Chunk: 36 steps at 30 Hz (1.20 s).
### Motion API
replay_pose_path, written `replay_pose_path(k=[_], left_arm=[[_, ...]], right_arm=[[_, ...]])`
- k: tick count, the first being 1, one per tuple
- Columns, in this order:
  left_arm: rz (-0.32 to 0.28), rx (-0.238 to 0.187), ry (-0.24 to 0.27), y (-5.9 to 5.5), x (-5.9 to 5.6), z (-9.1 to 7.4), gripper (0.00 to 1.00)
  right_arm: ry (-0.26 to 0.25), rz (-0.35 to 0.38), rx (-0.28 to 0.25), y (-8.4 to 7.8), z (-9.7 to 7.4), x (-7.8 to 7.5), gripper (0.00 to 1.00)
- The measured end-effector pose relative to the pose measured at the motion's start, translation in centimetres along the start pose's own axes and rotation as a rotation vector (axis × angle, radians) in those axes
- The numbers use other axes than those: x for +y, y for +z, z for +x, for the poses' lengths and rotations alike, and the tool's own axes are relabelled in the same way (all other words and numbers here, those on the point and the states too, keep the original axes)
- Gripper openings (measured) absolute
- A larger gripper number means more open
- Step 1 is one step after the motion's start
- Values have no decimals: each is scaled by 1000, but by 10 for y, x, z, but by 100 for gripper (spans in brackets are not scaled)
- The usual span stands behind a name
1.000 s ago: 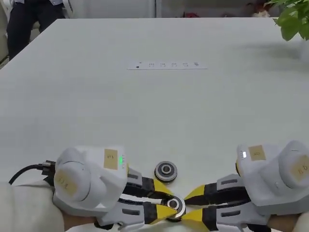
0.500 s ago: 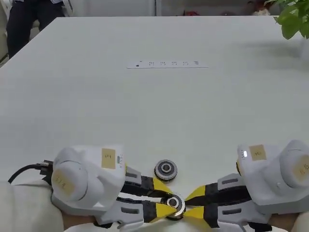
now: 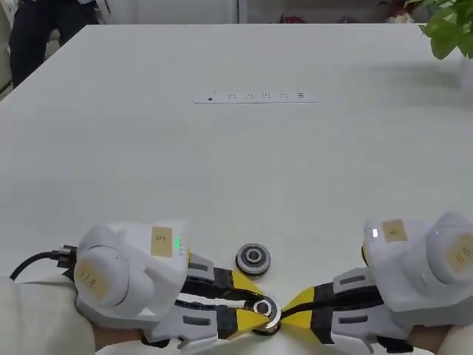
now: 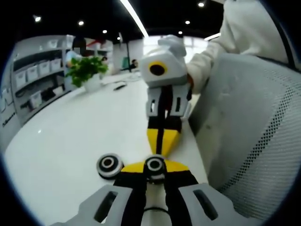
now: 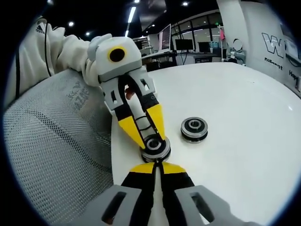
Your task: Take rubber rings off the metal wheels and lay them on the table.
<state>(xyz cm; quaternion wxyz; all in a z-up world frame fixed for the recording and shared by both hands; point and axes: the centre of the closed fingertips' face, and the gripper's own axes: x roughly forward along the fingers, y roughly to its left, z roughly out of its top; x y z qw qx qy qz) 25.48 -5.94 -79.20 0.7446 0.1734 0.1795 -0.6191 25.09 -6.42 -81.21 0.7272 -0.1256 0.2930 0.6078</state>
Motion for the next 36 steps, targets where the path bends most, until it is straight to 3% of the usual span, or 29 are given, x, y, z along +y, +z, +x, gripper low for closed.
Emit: replay_pose_path(k=[5, 11, 30, 36], left_arm=[[-2, -2, 2, 0, 0, 0, 14], [0, -1, 3, 0, 0, 0, 14], [11, 1, 6, 0, 0, 0, 14], [11, 1, 5, 0, 0, 0, 14]], right_arm=[[3, 146, -34, 0, -1, -3, 0], [16, 266, -66, 0, -2, -5, 0], [67, 519, -197, 8, -11, -10, 0], [82, 553, -215, 10, -10, -9, 0]])
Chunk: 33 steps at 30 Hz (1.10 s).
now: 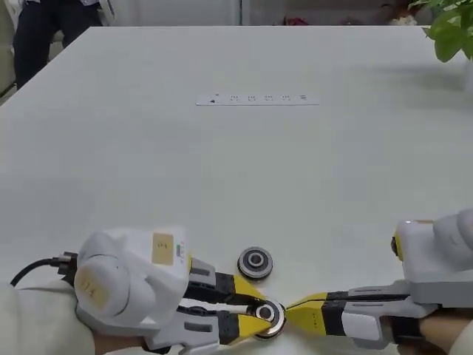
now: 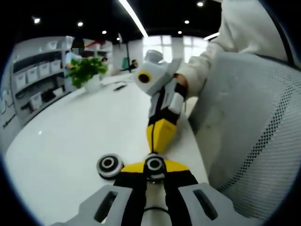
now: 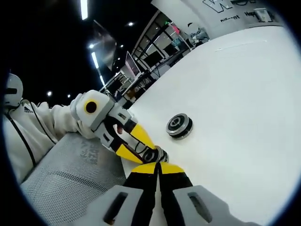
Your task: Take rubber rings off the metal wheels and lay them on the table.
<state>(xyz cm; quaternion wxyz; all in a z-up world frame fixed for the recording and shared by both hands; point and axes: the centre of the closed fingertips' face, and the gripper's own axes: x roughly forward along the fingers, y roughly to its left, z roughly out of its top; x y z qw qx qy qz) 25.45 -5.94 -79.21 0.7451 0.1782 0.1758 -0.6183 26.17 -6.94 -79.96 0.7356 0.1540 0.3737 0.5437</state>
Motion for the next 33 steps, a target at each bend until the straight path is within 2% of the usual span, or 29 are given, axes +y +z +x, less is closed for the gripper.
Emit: replay_pose_path(k=[16, 33], left_arm=[[5, 0, -8, 1, -1, 0, 14], [9, 2, -8, 1, -1, 0, 14]], right_arm=[[17, -25, 10, 1, 2, 10, 0], [26, -37, 7, 3, 2, 10, 0]])
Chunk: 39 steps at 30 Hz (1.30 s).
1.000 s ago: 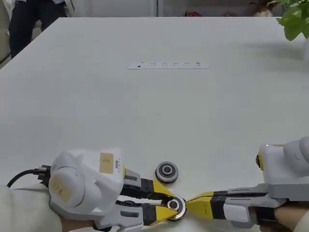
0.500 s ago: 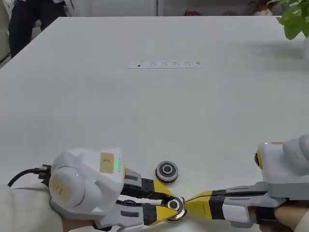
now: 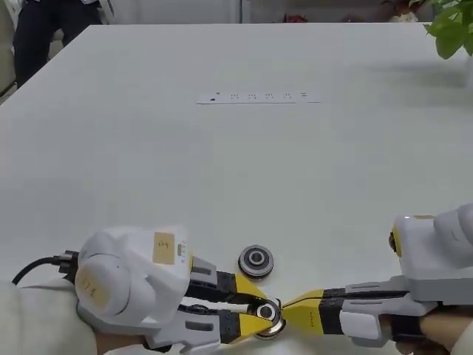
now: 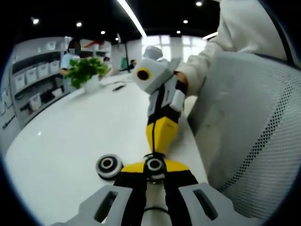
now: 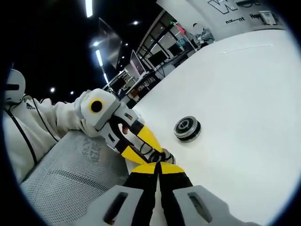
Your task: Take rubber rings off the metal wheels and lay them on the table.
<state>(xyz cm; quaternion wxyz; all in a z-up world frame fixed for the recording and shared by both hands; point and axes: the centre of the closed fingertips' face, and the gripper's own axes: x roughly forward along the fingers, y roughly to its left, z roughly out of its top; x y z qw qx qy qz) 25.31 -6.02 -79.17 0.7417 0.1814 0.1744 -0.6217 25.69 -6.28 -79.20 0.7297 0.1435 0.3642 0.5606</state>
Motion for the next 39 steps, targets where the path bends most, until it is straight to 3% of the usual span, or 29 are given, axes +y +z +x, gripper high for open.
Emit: replay_pose_path(k=[11, 17, 19, 29, 39], left_arm=[[-1, 0, 0, 0, 0, 0, 14], [-2, 0, 2, 0, 0, 0, 14], [-1, 1, 2, 0, 0, 0, 14], [8, 5, -2, 0, 0, 0, 14], [21, 39, -10, 2, 0, -3, 15]], right_arm=[[11, -16, -2, 2, 1, 3, 0], [50, -19, -22, 6, 5, 11, 0], [27, -44, -5, 5, 5, 7, 0], [11, -25, -10, 5, 3, 3, 0], [0, -30, -8, 5, 2, 3, 0]])
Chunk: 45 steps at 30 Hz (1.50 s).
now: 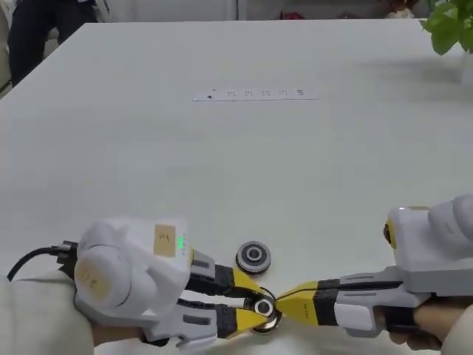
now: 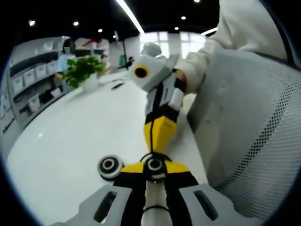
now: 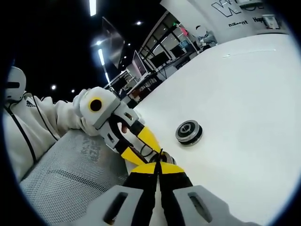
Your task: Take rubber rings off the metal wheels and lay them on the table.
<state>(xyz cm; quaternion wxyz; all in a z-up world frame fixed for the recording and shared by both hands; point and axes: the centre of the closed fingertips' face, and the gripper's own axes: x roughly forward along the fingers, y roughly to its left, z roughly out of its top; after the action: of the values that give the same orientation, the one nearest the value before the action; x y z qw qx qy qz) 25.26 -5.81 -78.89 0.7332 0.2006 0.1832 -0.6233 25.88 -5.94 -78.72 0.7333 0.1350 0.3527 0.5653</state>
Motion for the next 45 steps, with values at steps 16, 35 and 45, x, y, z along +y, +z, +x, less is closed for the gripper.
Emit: replay_pose_path(k=[16, 35, 45], left_arm=[[-9, -59, 19, 37, 7, -26, 39], [-22, -107, 109, 71, 23, -85, 67], [-27, -114, 174, 69, 28, -116, 80]], right_arm=[[-9, -1, 8, 1, -1, 4, 0], [-16, -23, 20, 4, -7, 9, 0], [-22, -30, 27, 4, -11, 11, 0]])
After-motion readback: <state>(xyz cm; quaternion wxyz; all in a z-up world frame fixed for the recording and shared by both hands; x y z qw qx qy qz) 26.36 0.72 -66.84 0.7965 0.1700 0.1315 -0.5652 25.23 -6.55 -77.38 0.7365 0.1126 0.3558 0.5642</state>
